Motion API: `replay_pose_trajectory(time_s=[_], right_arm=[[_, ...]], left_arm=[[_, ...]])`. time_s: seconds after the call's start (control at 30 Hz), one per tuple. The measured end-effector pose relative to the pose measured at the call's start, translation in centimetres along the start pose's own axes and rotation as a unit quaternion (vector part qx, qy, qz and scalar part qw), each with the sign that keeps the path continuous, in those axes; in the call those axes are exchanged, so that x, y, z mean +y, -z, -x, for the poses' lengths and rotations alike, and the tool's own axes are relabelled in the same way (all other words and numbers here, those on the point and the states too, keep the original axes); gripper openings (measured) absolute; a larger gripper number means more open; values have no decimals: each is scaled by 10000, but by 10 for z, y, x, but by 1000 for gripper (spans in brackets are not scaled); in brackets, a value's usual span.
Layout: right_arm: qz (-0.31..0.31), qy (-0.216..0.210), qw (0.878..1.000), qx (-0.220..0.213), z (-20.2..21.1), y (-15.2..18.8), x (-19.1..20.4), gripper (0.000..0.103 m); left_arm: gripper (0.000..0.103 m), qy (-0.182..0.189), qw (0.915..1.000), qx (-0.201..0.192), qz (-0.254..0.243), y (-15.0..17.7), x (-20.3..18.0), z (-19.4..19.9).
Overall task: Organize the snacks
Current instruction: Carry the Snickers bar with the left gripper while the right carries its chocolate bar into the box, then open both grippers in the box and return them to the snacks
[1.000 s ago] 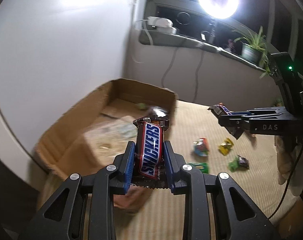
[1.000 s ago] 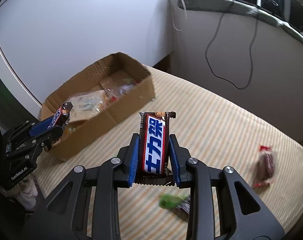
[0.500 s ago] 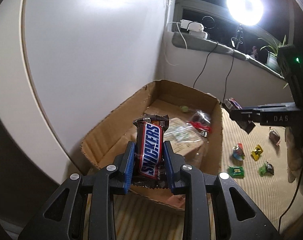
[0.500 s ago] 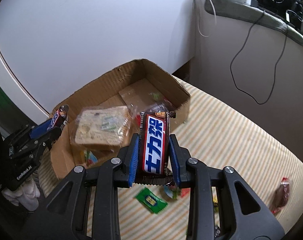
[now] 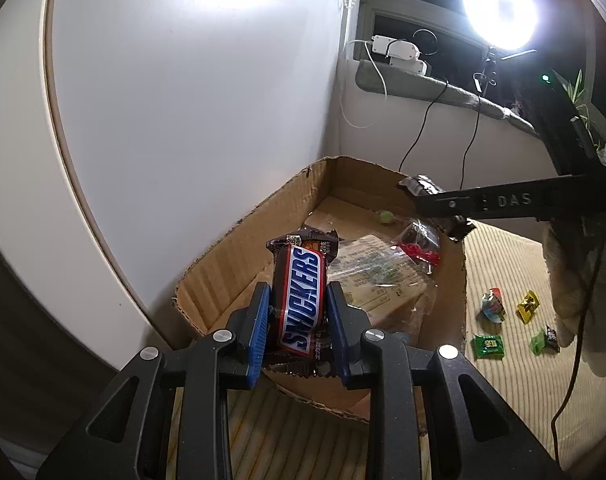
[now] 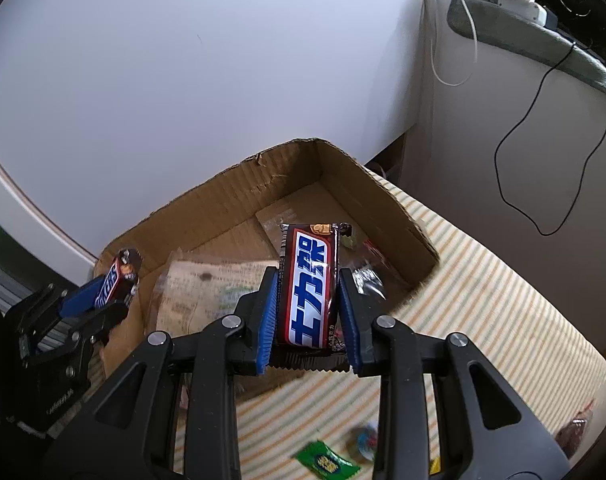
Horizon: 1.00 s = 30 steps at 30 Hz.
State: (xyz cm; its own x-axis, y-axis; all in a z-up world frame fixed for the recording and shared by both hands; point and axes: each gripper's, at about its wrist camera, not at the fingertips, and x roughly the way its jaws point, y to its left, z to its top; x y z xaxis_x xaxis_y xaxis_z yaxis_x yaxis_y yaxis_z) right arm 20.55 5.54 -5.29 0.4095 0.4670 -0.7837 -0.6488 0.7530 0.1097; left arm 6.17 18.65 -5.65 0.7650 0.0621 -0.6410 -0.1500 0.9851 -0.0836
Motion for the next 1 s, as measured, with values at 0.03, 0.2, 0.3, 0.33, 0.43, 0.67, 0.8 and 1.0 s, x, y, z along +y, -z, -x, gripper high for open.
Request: replay_pose_trajectory(time_s=[0.03, 0.2, 0.3, 0.33, 0.43, 0.67, 0.8, 1.0], right_arm=[[-3, -25, 10000, 16, -3, -2, 1, 30], [14, -47, 9999, 103, -18, -8, 4, 30], [6, -81, 9999, 147, -25, -10, 6, 30], [2, -93, 9998, 159, -26, -11, 6, 30], [16, -103, 9998, 178, -30, -11, 6, 30], [100, -101, 9997, 177, -32, -11, 6, 41], [142, 1, 9999, -31, -24, -11, 7, 74], [133, 51, 9999, -91, -11, -9, 4, 75]], left_arm=[[27, -20, 10000, -5, 3, 0, 1, 0], [27, -51, 10000, 7, 41, -2, 5, -3], [27, -54, 10000, 12, 41, -1, 5, -4], [27, -49, 10000, 14, 46, -1, 5, -4], [27, -33, 10000, 20, 41, -2, 4, -6], [29, -71, 10000, -31, 14, -4, 3, -4], [33, -73, 10000, -37, 4, -3, 2, -5], [33, -31, 10000, -46, -16, -3, -2, -2]])
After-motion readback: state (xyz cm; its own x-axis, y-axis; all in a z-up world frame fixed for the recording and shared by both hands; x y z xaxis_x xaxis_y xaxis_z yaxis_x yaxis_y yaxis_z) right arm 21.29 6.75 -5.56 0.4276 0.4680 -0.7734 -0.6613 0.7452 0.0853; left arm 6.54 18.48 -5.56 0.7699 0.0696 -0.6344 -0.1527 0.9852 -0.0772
